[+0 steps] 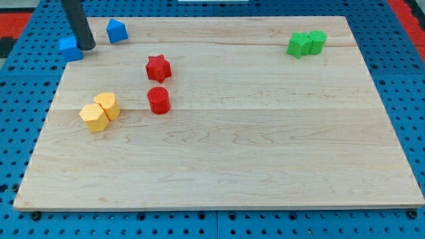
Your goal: Touch the left of the blue triangle
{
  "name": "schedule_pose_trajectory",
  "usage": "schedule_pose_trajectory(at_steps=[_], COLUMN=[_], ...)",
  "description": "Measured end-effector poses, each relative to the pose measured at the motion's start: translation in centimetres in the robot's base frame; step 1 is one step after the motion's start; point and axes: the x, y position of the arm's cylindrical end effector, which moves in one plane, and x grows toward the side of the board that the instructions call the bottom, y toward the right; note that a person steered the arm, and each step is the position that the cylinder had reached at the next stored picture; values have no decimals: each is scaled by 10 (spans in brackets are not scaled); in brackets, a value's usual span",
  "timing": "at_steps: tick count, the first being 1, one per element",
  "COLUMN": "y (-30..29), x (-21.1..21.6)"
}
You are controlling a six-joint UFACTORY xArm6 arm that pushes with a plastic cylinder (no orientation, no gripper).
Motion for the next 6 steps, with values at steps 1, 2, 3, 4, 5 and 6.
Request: schedule_pose_trajectory(at_steps=[1, 2, 3, 4, 5, 6], y=[27, 17, -23, -10, 24, 42], x=[16, 59, 38, -29, -56, -56])
